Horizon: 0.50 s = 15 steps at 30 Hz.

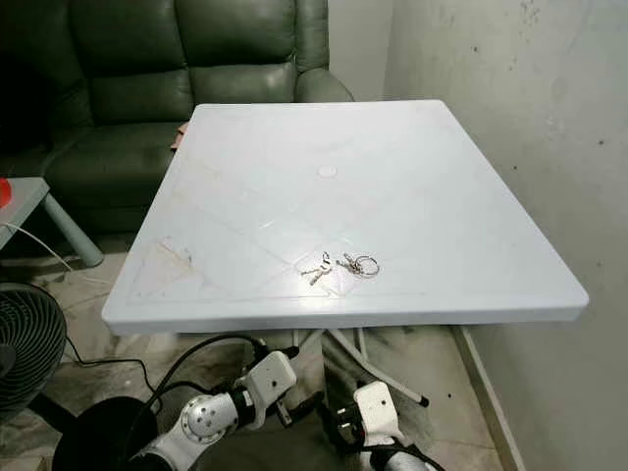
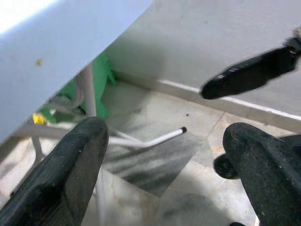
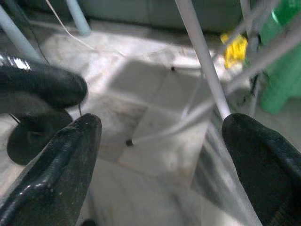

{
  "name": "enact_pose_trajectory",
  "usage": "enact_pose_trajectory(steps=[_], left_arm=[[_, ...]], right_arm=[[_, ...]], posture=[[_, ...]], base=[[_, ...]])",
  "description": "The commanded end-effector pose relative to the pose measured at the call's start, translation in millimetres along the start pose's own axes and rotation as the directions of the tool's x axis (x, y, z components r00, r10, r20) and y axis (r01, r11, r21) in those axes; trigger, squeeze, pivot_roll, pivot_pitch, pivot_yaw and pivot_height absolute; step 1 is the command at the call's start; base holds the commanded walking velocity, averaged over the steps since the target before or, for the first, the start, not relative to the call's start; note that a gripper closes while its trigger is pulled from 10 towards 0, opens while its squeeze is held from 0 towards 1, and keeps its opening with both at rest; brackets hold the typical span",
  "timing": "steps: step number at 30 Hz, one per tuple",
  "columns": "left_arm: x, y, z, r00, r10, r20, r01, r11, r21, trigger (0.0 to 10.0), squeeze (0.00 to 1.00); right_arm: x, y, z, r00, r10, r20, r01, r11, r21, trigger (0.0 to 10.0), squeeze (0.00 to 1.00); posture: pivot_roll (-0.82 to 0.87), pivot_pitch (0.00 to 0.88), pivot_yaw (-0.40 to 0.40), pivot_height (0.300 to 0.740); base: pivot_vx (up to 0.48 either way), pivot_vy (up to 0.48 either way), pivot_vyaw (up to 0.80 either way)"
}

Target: Hang keys on a hook

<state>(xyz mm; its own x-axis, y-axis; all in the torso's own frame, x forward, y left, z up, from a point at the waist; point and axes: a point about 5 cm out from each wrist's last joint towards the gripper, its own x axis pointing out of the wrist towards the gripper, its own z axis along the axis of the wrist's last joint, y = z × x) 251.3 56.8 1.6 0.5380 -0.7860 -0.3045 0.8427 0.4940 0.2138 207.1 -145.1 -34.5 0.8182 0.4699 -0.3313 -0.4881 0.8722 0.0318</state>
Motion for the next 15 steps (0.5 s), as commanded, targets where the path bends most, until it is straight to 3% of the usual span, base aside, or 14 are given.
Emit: enact_pose_trajectory(steps=[1, 11, 15], left_arm=[[-1.7, 3.1, 4, 1.0, -0.009, 0.03, 0.009, 1.0, 0.014, 10.0, 0.0], [1.9, 9.1, 25, 0.989, -0.052, 0.139, 0.037, 0.993, 0.108, 10.0, 0.0], [3.7, 17.3, 37, 0.982, -0.035, 0.188, 0.015, 0.994, 0.105, 10.0, 0.0]], right_arm=[[2.4, 2.4, 9, 0.998, 0.04, 0.052, -0.039, 0.999, -0.015, 10.0, 0.0], [1.4, 3.1, 37, 0.977, 0.115, 0.179, -0.106, 0.993, -0.054, 10.0, 0.0], [1.6, 3.1, 45, 0.97, 0.126, 0.208, -0.118, 0.992, -0.052, 10.0, 0.0]], posture=[[-0.09, 0.056, 0.048, 0.74], [-0.11, 0.061, 0.053, 0.74], [-0.11, 0.042, 0.054, 0.74]], base=[[0.0, 0.0, 0.0], [0.0, 0.0, 0.0], [0.0, 0.0, 0.0]])
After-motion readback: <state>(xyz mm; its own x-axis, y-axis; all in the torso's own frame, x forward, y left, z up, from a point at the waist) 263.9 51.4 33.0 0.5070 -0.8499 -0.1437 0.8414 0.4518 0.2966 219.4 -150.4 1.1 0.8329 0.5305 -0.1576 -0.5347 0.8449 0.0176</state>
